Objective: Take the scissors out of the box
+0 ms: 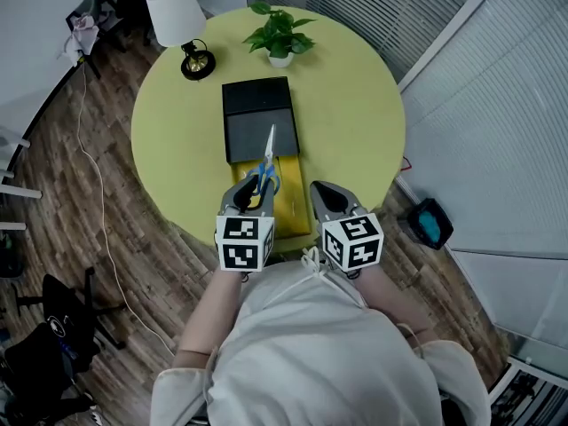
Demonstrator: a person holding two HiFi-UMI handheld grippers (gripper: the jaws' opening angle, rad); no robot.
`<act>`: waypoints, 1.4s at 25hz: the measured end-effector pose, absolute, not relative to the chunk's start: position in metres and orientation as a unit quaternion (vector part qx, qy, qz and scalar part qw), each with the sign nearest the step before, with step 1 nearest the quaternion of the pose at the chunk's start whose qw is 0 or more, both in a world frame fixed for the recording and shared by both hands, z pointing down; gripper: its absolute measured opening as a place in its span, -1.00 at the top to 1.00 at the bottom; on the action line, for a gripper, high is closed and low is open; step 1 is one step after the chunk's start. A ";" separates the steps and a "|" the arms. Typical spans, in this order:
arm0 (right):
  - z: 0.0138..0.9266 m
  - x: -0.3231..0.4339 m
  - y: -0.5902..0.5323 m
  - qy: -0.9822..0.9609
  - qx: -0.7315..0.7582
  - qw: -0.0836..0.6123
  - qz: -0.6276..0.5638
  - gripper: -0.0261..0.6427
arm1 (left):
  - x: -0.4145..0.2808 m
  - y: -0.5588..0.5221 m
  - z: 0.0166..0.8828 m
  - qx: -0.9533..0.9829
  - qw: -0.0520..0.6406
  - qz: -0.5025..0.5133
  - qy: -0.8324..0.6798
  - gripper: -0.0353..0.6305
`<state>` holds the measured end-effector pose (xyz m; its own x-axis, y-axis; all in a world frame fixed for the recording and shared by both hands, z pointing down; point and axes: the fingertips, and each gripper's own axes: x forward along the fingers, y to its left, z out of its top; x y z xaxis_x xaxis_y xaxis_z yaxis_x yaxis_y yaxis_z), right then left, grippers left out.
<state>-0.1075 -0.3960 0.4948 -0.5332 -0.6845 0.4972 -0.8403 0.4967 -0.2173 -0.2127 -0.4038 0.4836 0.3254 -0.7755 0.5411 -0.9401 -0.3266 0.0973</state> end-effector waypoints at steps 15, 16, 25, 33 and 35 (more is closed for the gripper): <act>0.406 -0.128 -0.403 -0.884 0.443 0.066 0.131 0.92 | -0.234 -0.397 0.343 0.809 0.075 0.056 -0.580 0.61; 0.403 -0.129 -0.402 -0.886 0.441 0.060 0.130 0.92 | -0.234 -0.396 0.344 0.809 0.075 0.057 -0.580 0.61; 0.402 -0.128 -0.393 -0.890 0.435 0.069 0.121 0.93 | -0.232 -0.388 0.349 0.807 0.085 0.056 -0.581 0.61; 0.398 -0.122 -0.388 -0.887 0.440 0.062 0.127 0.93 | -0.231 -0.382 0.362 0.804 0.086 0.069 -0.584 0.61; 0.396 -0.119 -0.387 -0.885 0.444 0.063 0.122 0.93 | -0.230 -0.380 0.363 0.803 0.084 0.067 -0.586 0.61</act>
<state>-0.1194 -0.3870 0.3960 -0.5980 -0.7708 0.2196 -0.8015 0.5759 -0.1610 -0.2302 -0.3802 0.3627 0.3047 -0.9297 0.2071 -0.9524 -0.2996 0.0564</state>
